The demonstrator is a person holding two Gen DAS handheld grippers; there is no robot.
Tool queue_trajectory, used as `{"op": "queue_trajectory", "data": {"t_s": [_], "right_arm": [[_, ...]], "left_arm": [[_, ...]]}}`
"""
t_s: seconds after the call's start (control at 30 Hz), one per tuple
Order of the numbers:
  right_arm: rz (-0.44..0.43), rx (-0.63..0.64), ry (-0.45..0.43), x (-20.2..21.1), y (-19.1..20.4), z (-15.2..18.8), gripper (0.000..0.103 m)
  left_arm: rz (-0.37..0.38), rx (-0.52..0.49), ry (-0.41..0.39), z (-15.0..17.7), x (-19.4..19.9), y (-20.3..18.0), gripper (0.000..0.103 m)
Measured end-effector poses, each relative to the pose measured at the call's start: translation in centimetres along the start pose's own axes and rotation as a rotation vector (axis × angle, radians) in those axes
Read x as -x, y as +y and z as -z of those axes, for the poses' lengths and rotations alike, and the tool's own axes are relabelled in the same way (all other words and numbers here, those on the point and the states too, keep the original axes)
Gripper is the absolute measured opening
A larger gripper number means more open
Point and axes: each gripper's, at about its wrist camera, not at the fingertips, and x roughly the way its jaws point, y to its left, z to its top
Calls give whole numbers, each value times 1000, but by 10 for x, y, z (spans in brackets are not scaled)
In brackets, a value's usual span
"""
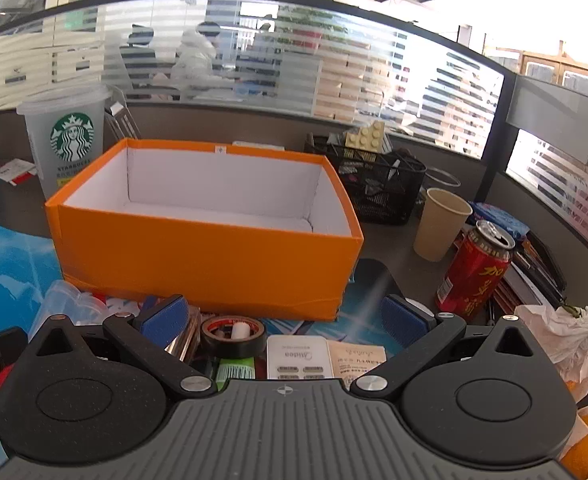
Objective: Organize rigid objects
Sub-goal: 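Move left gripper to the clear plastic cups while right gripper approaches the beige hand cream tube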
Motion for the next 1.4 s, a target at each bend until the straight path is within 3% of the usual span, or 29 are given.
{"op": "queue_trajectory", "data": {"t_s": [0.27,1.4], "right_arm": [[30,26,-34,5,2,0,103],[44,27,-3,-12,-3,4,103]], "left_arm": [[14,-5,4,0,0,-4,103],[1,-27,28,-6,-24,-17,103]]}}
